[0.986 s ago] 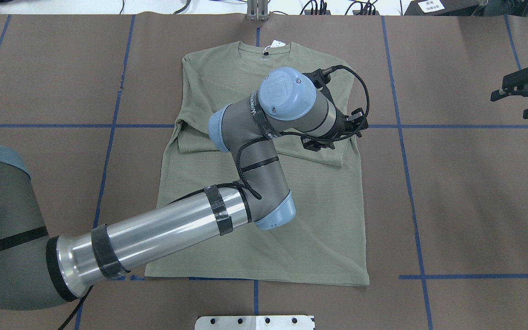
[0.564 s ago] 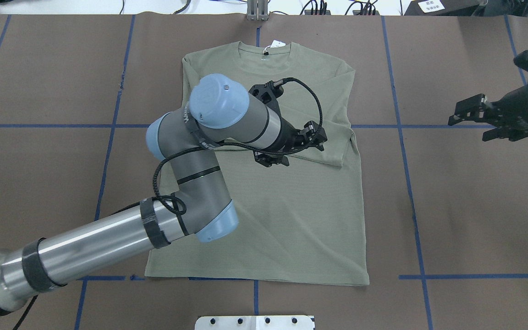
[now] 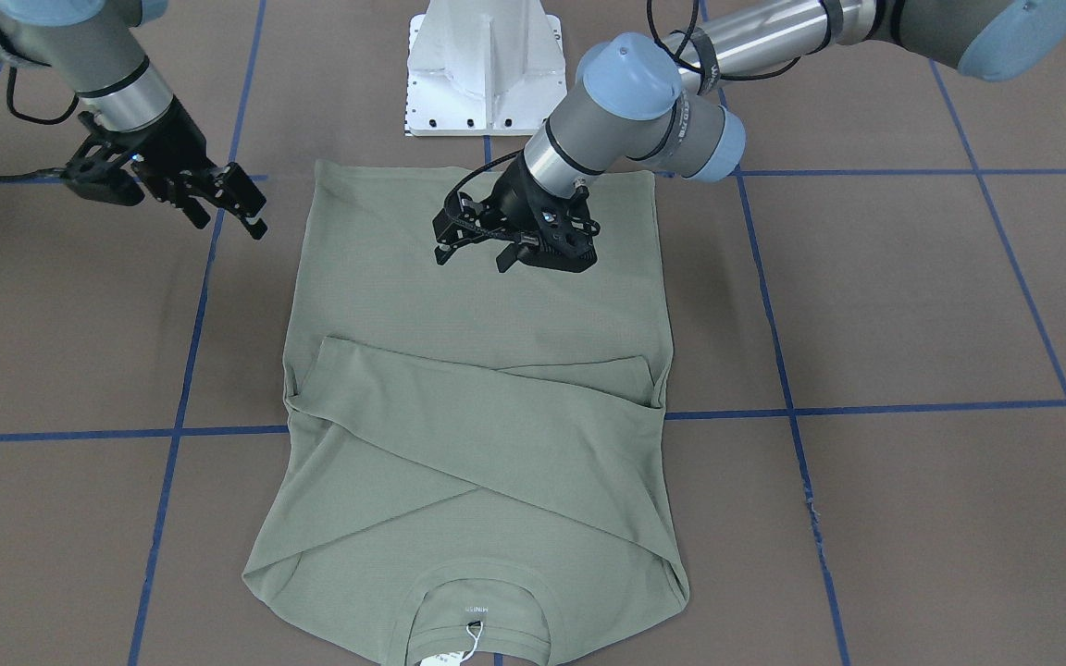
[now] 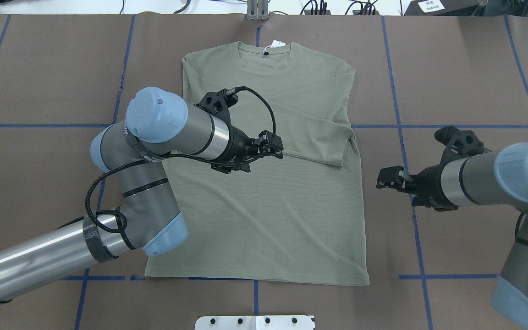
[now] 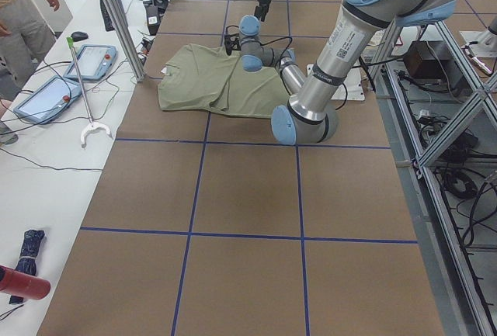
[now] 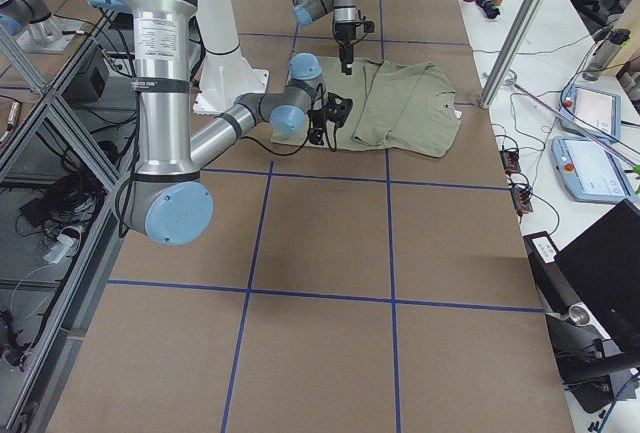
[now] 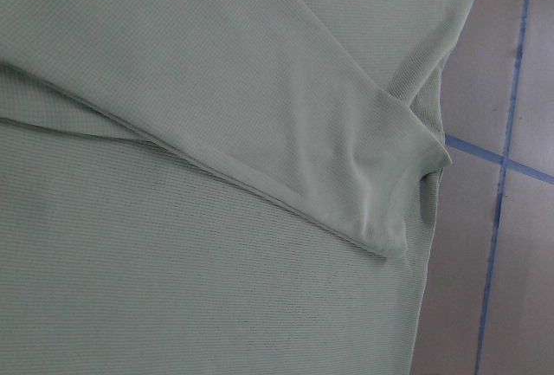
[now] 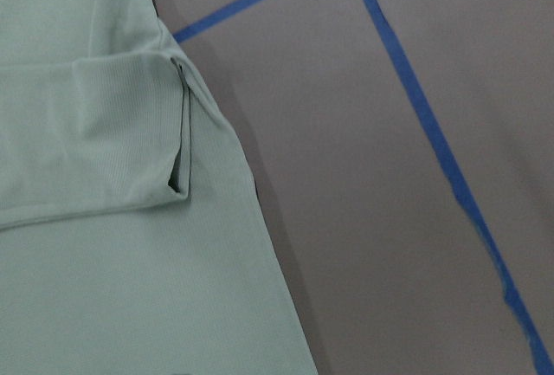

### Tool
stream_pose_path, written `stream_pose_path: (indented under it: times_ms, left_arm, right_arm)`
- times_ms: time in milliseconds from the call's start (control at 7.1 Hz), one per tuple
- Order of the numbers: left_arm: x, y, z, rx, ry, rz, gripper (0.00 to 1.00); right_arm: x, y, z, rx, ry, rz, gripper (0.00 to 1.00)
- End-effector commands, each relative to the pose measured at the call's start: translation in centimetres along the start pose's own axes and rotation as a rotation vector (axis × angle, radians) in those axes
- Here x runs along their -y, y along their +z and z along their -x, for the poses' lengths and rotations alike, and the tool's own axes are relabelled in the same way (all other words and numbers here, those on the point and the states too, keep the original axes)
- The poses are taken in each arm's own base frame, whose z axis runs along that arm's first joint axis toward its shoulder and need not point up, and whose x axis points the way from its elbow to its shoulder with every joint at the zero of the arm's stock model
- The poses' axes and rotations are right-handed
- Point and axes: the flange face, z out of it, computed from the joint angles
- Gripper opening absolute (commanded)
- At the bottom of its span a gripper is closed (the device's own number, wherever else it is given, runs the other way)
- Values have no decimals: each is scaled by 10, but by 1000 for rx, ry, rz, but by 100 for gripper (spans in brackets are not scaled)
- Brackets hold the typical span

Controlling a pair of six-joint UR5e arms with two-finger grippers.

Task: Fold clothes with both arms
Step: 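Release the sleeve with the left gripper while the right gripper moves to the hem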

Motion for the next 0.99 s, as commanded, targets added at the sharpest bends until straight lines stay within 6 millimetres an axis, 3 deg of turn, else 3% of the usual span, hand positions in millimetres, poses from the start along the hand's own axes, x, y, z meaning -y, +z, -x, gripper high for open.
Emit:
stream_pose_path:
  times_ms: [0,141,282,845]
  left_arm:
    - [-1,-14,14,-2,6,-6,91]
    - [0,-14,16,-1,7,-6,91]
    - [-1,-12,17,-1,7,-5,91]
    - [0,-13,29,9,2,-4,91]
  right_arm:
    - [-104,16,12,-1,129,-18,96]
    - [-150,26,7,-44,176,-72,94]
    - [-181,35,8,-92,174,-120,93]
    - [-200,74,-4,-148,184,-202,89]
